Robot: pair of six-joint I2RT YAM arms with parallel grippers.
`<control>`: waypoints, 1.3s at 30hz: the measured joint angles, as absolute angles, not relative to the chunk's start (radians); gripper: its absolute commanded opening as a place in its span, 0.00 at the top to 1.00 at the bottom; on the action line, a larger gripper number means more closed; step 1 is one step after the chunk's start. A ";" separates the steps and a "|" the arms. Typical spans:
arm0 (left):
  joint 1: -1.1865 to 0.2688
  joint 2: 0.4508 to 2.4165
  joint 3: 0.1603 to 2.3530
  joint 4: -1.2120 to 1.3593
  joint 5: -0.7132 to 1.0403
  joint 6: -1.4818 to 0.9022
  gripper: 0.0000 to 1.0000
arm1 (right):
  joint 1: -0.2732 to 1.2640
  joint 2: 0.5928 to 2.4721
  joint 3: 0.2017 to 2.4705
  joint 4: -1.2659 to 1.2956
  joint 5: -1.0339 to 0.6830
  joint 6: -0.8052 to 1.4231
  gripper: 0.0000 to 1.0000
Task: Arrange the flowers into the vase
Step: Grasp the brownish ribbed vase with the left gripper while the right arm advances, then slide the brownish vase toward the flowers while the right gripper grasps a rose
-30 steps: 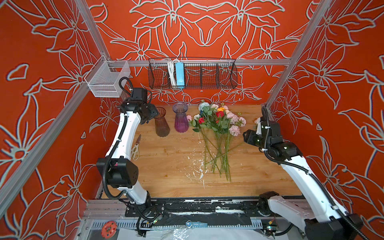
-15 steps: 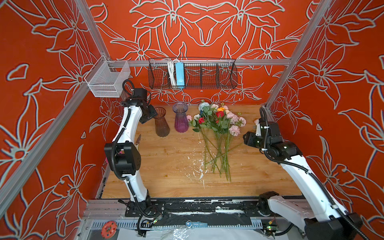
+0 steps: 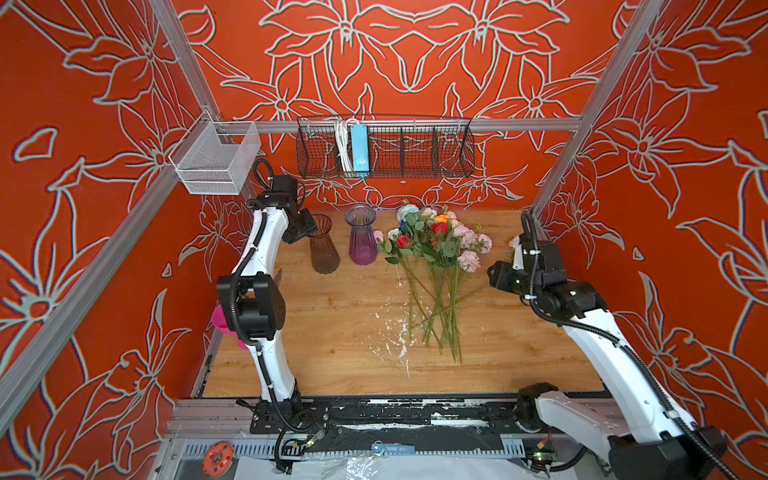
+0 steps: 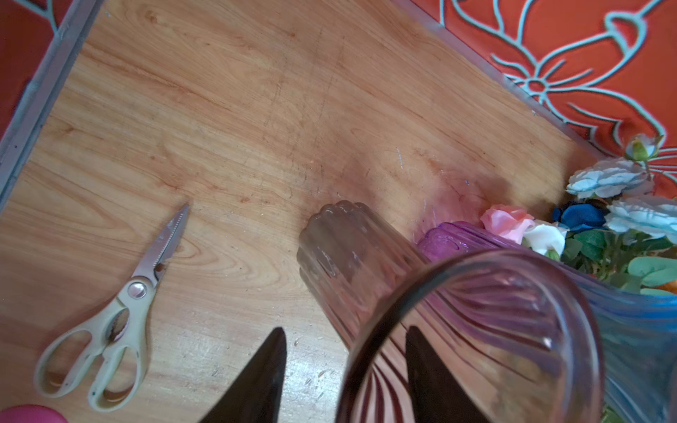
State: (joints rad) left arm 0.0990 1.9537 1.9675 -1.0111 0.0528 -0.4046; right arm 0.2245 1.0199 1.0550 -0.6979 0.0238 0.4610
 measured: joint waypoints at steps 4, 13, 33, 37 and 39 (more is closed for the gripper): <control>0.099 1.954 1.979 -1.016 0.065 -0.389 0.63 | 0.224 1.021 1.024 -0.669 0.040 0.482 0.45; 0.099 1.954 1.979 -1.038 0.097 -0.363 0.79 | 0.224 1.069 0.966 -0.617 0.046 0.521 0.45; 0.101 1.753 1.762 -1.092 0.235 -0.347 1.00 | 0.208 1.113 0.966 -0.562 0.070 0.523 0.46; 0.081 1.640 1.666 -1.149 0.247 -0.340 1.00 | 0.199 1.152 0.966 -0.544 0.071 0.523 0.46; 0.047 1.597 1.637 -1.162 0.244 -0.339 1.00 | 0.194 1.175 0.966 -0.531 0.071 0.524 0.45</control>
State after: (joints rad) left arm 0.0475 1.5970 1.6375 -1.1622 0.2440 -0.3389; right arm 0.1940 1.1748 0.9657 -0.5308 0.0708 0.5236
